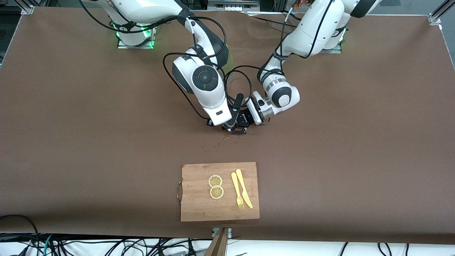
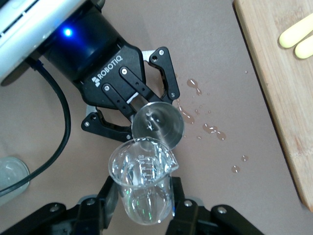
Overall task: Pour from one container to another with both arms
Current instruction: 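Tilt the beaker with the right gripper, pouring into the jigger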
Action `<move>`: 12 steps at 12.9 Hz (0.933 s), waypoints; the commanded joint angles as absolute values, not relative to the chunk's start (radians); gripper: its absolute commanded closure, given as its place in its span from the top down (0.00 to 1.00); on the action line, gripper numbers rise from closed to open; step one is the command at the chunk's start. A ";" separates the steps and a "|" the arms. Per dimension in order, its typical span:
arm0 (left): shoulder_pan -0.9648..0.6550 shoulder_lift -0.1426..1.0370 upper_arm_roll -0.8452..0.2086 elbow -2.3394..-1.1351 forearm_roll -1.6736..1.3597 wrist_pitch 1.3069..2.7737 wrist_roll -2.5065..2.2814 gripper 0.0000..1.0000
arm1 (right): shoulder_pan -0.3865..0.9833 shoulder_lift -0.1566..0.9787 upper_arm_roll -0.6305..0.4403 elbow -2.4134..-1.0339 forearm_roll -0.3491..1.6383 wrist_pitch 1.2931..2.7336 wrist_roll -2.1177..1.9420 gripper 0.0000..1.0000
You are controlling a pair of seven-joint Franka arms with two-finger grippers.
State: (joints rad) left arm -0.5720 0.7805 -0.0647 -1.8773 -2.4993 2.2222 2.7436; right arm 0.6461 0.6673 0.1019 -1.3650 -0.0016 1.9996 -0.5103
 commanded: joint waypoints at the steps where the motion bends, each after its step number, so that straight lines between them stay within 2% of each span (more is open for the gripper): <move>1: -0.588 0.788 -0.060 -1.862 -2.568 2.233 2.870 0.00 | 0.655 0.681 0.095 -1.325 -0.038 1.962 -0.497 0.24; 12: -0.588 0.788 -0.060 -1.862 -2.568 2.235 2.870 0.00 | 0.658 0.683 0.095 -1.302 -0.057 1.956 -0.497 0.24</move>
